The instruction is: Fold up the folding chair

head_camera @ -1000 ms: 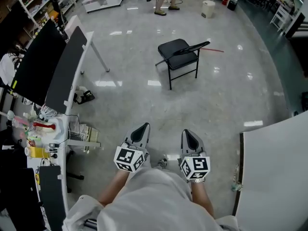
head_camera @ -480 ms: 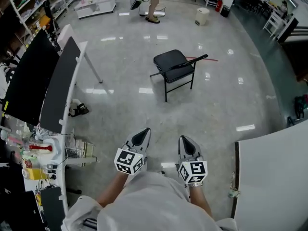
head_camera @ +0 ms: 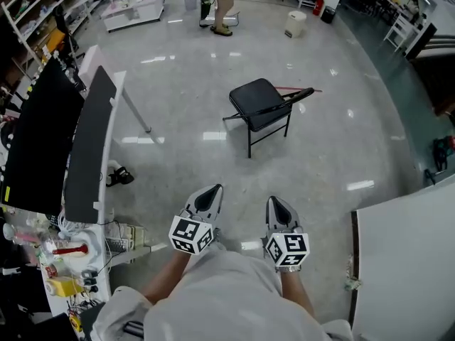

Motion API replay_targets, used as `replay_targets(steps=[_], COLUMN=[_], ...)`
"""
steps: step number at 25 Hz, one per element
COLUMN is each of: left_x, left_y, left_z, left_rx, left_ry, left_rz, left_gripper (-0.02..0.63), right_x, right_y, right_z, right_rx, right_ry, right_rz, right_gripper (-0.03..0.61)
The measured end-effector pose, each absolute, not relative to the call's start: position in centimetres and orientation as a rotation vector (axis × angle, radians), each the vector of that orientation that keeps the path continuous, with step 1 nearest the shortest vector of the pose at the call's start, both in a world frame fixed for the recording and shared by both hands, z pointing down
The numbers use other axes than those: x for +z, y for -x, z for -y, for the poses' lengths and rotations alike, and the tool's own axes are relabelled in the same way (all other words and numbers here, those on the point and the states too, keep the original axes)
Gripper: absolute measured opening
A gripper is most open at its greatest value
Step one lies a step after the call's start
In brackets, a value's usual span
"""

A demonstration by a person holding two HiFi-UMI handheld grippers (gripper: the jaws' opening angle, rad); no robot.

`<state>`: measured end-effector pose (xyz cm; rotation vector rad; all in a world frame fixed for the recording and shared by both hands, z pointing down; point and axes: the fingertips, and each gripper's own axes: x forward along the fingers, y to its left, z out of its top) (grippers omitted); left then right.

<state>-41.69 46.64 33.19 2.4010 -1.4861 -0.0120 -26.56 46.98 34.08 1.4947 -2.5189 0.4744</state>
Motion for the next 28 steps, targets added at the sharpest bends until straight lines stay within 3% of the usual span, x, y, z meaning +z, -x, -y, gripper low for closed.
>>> replay_targets(steps=[10, 28], left_x=[33.9, 35.5], left_y=[45.8, 44.8], left_z=[-43.5, -30.2], left_rx=[-0.038, 0.08], left_ry=[-2.362, -2.342], left_rz=[1.488, 1.457], left_gripper=[0.011, 0.011], right_x=[34.3, 36.8], right_y=[30.3, 28.7], right_z=[-43.7, -28.8], right_rx=[0.467, 0.574], right_ry=[-1.49, -1.533], right_rz=[2.516, 2.464], right_gripper=[0.002, 0.002])
